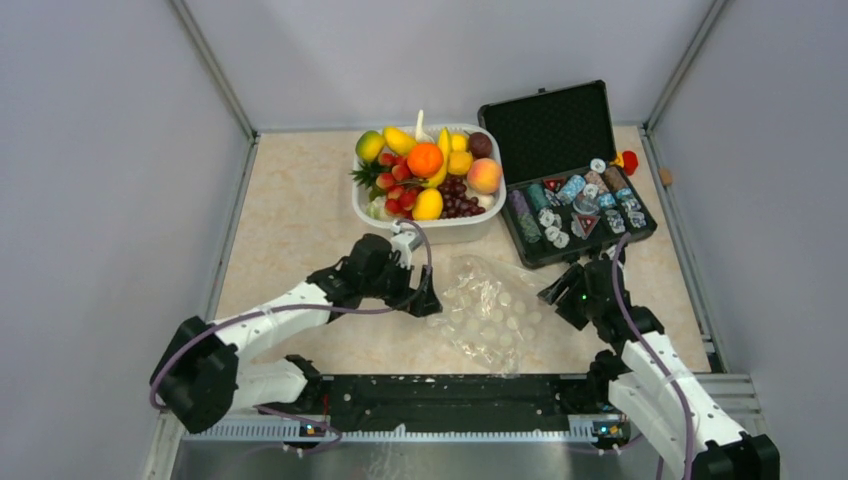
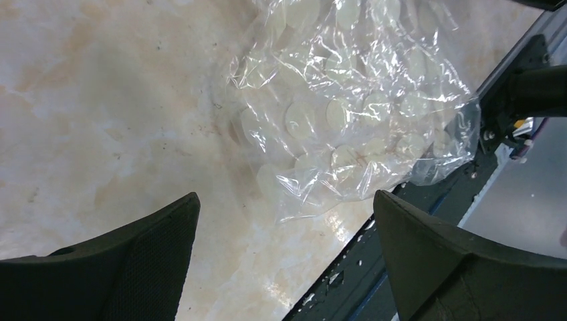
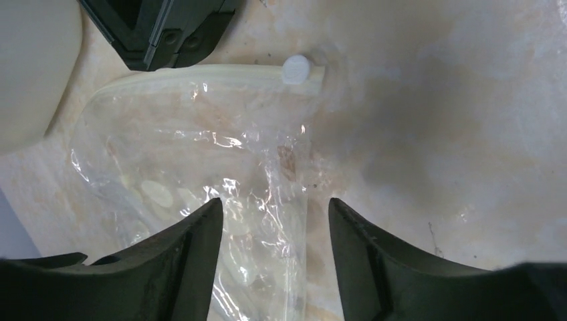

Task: Place the food in the zip-top bag and seal the zipper
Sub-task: Pick up the zipper food storage bag at the center of the board.

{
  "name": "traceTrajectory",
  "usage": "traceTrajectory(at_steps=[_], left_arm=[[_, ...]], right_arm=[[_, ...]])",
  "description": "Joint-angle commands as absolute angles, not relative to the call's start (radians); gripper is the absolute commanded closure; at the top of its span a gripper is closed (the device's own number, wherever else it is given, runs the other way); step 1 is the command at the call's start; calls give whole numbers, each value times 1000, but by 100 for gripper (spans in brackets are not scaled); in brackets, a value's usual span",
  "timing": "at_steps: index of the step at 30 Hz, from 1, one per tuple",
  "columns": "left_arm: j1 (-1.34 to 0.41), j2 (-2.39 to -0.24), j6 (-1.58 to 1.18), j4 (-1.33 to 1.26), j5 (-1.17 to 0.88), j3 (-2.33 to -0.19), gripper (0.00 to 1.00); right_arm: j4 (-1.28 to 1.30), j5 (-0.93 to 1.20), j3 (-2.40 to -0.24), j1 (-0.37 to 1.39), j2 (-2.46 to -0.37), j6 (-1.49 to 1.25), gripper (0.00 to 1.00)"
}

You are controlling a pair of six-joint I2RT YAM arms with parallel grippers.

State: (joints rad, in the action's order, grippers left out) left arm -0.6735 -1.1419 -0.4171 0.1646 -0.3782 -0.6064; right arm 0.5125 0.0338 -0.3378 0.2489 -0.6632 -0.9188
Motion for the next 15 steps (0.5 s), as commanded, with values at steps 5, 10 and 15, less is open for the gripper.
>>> traceTrajectory(at_steps=[5,10,15], left_arm=[[-776,-1362,-412,12,-354,-652,5],[-813,-1445,-418,-49,-403,-647,16],[-876,-1472,-427,-89,-445,-646,29]], right_arm=[[302,31,-286,261,-742,-961,58],[274,5,-302,260,-783,-943,68],[260,-34,-314,260,-770,-898,81]])
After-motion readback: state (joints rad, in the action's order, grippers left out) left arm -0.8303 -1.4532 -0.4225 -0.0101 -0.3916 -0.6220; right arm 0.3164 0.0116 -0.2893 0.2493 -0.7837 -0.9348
